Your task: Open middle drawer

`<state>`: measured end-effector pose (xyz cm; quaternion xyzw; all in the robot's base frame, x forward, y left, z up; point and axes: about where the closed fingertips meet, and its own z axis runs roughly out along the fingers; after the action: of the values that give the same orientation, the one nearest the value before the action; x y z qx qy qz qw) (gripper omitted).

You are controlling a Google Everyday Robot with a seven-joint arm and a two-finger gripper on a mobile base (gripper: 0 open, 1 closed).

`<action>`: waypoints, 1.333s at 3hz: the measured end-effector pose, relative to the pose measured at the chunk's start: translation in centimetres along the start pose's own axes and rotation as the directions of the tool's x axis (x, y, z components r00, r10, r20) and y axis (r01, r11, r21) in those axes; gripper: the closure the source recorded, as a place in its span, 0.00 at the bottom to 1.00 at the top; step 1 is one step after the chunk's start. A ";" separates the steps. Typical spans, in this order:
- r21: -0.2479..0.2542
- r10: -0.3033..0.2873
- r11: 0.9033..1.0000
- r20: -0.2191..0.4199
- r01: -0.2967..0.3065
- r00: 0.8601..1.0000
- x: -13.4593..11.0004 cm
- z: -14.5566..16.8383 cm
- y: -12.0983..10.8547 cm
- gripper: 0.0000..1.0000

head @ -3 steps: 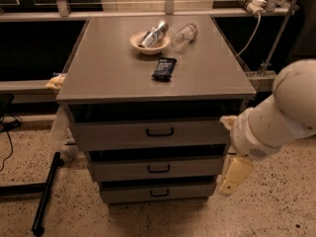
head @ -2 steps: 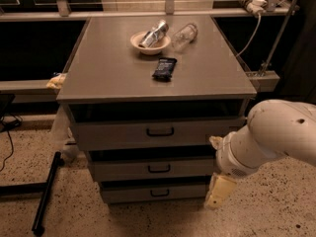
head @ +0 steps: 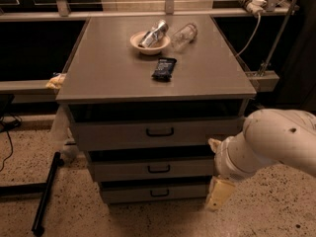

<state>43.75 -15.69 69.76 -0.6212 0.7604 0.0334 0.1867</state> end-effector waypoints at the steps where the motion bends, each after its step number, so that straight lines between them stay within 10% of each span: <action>1: 0.037 -0.036 0.999 0.019 0.035 0.999 1.1 3.6 -1.1 0.00; 4: 0.022 -0.054 0.998 0.133 0.051 0.990 2.7 17.7 -4.8 0.00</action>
Offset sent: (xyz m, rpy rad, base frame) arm 0.0783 0.0061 -0.1293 0.1165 -0.1271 0.0632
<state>52.25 -14.28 53.32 -0.6356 0.7298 0.0629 0.2438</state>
